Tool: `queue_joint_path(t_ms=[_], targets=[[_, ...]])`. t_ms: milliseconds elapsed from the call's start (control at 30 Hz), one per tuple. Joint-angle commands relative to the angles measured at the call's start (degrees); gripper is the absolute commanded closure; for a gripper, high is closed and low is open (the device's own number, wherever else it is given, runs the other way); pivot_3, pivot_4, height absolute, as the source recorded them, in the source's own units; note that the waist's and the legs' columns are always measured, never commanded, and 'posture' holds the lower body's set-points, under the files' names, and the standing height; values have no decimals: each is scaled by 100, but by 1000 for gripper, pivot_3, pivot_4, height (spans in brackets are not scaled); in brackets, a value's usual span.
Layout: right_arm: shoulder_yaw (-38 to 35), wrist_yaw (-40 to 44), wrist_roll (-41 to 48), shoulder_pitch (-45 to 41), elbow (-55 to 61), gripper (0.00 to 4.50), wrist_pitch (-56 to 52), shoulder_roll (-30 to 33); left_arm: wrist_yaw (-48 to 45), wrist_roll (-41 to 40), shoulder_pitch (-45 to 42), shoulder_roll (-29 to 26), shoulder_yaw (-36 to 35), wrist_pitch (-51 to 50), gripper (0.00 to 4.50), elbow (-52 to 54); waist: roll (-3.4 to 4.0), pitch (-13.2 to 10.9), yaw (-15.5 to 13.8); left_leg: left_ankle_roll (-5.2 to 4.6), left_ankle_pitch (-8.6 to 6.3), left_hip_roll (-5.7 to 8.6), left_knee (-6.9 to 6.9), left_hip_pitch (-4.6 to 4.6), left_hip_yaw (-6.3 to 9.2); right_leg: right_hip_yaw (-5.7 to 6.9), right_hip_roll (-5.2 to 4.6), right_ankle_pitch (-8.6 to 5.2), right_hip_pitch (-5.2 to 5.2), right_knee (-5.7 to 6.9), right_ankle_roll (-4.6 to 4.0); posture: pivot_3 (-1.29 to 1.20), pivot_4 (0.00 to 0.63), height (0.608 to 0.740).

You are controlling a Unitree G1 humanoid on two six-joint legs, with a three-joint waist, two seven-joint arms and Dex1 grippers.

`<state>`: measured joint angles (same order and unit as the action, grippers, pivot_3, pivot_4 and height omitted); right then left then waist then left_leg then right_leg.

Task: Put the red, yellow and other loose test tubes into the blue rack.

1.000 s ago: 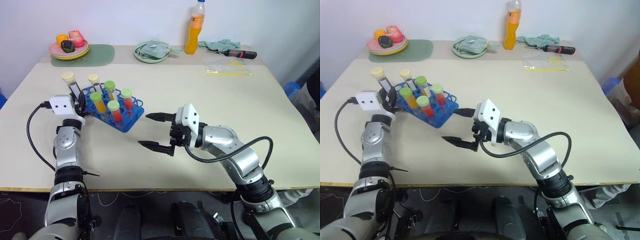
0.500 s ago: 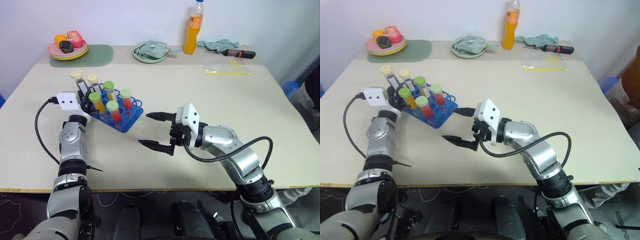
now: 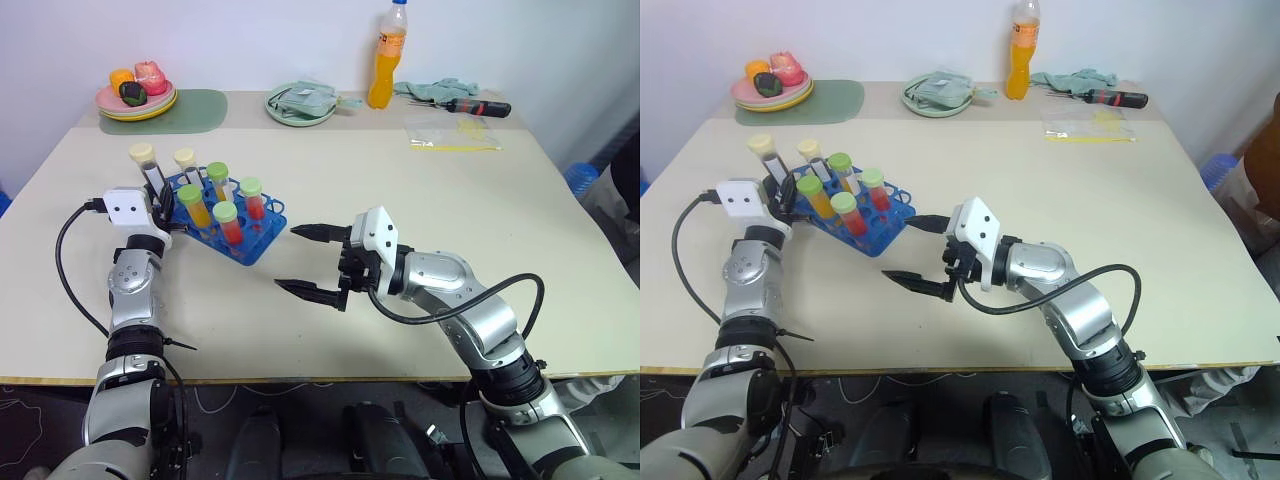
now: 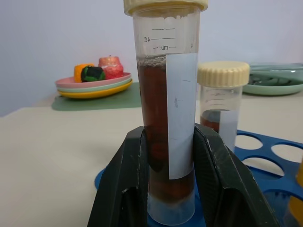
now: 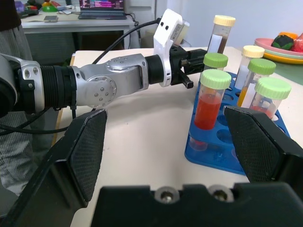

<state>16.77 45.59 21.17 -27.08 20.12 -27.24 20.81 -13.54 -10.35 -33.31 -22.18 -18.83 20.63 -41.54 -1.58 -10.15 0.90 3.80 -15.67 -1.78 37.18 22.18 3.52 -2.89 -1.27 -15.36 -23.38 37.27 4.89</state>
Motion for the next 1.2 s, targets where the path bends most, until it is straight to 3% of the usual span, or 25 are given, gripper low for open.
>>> queue_joint_path(t_ms=[33,467,700,867,900,933,1100,1200], targets=[[-91,20,91,-32,124,131,44,-48,-98,-129,12,-4,-8,-56,3726,152,0,0,-2,0,0,0,0,0,0,0,0,0,0,0,0,0,150,740],[-113,22,96,-19,141,131,34,2,-265,-364,58,151,11,-350,3726,238,0,0,-5,0,0,0,0,0,0,0,0,0,0,0,0,0,150,740],[-105,43,101,-27,140,131,41,4,-140,-49,135,64,130,-137,3726,230,1,0,-7,0,0,1,0,-1,0,0,-2,0,2,-2,0,0,150,740],[-110,63,109,-28,147,131,41,11,-116,-112,162,77,97,-150,1291,258,1,0,0,0,0,0,0,-2,0,0,0,0,2,-1,0,0,150,740],[-111,65,110,-28,150,131,40,12,-104,-137,176,65,78,-153,612,279,1,0,-2,0,0,-1,0,-2,2,0,2,0,2,-1,0,0,150,740],[-113,69,113,-26,154,131,38,16,-107,-157,202,46,58,-156,262,308,1,0,-4,0,0,-1,0,-2,2,0,3,0,2,-1,0,0,150,740],[-138,78,90,8,200,131,72,62,-161,-320,517,-23,-32,-311,262,801,1,0,-4,0,0,0,0,-1,0,0,-2,0,6,-7,0,0,150,740],[-344,115,213,-39,378,131,-66,235,-595,-735,1385,-438,-250,-968,262,2077,2,0,55,0,0,-4,-5,-2,0,-2,1,0,2,-5,0,0,150,740]])
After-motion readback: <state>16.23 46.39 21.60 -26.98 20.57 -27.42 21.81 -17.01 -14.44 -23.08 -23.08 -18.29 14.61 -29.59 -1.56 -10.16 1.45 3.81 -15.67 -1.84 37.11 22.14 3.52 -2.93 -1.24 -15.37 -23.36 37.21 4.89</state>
